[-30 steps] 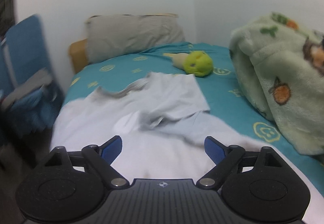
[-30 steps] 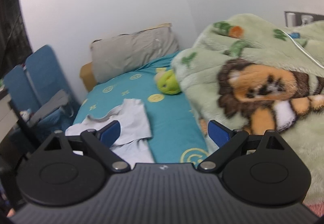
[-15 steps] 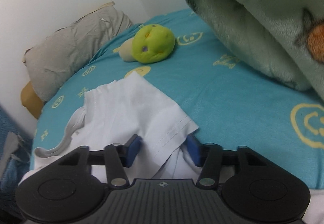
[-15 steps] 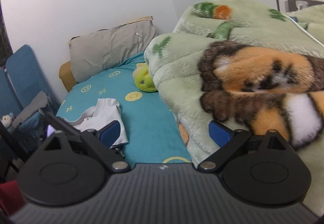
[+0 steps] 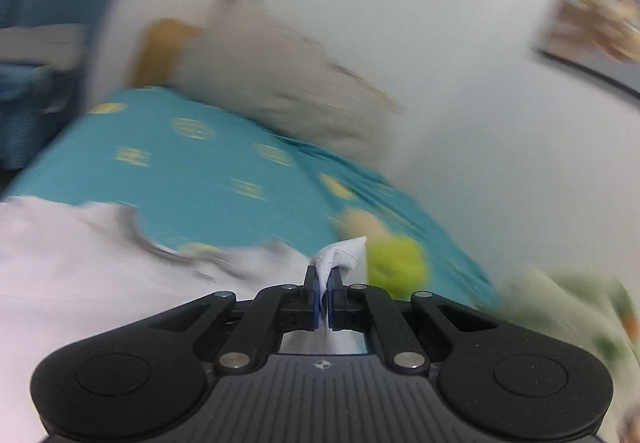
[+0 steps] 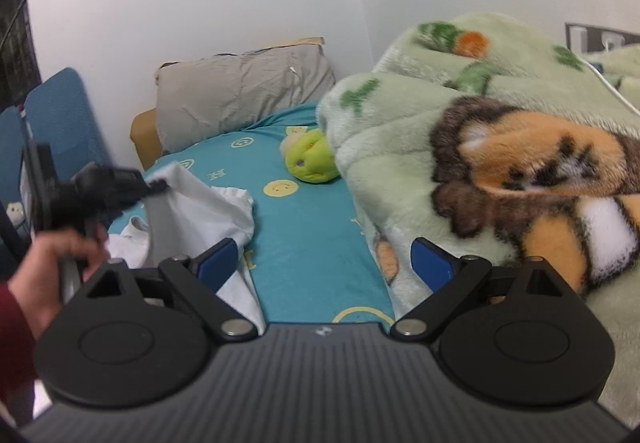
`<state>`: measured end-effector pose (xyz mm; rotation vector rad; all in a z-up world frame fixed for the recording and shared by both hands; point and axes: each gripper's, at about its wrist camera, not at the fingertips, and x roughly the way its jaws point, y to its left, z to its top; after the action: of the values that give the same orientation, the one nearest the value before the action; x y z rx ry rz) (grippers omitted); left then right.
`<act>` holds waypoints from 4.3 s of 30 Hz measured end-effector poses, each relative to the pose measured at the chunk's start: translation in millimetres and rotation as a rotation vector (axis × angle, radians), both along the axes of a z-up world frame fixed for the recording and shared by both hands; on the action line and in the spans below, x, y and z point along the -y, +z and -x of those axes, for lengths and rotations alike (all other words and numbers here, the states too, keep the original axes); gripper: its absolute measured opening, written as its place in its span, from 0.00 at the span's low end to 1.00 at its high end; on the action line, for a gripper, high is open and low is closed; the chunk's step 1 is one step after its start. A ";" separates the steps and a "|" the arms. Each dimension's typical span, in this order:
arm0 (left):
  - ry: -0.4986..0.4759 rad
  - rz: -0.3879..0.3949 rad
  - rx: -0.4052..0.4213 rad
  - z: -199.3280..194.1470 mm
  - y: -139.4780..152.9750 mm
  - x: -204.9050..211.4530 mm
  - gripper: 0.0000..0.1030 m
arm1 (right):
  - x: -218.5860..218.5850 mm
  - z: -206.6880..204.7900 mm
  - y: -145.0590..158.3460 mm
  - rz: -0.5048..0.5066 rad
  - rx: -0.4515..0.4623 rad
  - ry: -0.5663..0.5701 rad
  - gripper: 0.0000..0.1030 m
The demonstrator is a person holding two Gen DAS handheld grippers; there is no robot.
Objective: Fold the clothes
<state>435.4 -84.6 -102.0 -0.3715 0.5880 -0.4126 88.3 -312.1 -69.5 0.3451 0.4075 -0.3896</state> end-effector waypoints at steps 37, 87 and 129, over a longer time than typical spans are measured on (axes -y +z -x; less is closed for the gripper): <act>-0.180 -0.014 -0.288 331.5 -23.3 -67.2 0.69 | -20.3 75.5 52.7 -0.135 0.066 0.230 0.92; -0.190 -0.064 -0.599 345.2 -58.3 -108.0 0.53 | -20.4 65.9 3.1 -0.164 -0.114 0.167 0.92; -0.259 -0.211 -0.642 396.5 -38.8 -139.0 0.51 | -39.1 46.0 -16.7 -0.220 -0.190 0.259 0.92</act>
<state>38.9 54.4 -140.9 -0.2190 1.3046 -0.4740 42.3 -272.9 -86.1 0.4647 0.6755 -0.1235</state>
